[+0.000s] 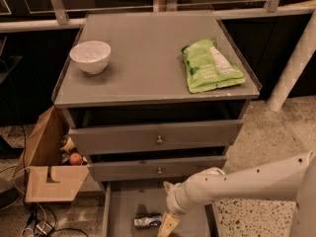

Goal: Pick redbull can from bottom drawer and place on counter

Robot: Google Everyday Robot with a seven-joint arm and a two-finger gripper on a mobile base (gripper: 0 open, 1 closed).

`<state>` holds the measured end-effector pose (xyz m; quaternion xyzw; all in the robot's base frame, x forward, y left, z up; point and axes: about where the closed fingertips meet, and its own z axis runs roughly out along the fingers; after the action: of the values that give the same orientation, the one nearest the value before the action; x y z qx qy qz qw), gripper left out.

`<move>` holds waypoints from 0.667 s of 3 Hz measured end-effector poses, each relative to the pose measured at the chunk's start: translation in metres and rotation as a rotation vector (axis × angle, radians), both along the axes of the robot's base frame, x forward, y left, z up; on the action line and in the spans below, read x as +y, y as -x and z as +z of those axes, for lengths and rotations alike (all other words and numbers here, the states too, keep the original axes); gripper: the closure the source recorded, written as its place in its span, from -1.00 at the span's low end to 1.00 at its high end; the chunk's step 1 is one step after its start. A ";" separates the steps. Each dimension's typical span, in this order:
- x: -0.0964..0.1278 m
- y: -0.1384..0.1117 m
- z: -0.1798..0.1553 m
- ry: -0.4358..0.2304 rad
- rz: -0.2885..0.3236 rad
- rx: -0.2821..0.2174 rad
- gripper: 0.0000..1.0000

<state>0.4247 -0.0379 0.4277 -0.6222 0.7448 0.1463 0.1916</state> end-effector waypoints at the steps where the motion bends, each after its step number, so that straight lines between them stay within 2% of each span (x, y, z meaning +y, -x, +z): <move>1: 0.001 -0.012 -0.036 -0.006 -0.007 -0.016 -1.00; 2: 0.001 -0.012 -0.039 -0.009 -0.008 -0.013 -1.00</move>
Offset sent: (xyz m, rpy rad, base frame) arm 0.0204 -0.0027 -0.0576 0.0306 0.0057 -0.0312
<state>0.4371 -0.0364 0.3890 -0.6192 0.7455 0.1448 0.1995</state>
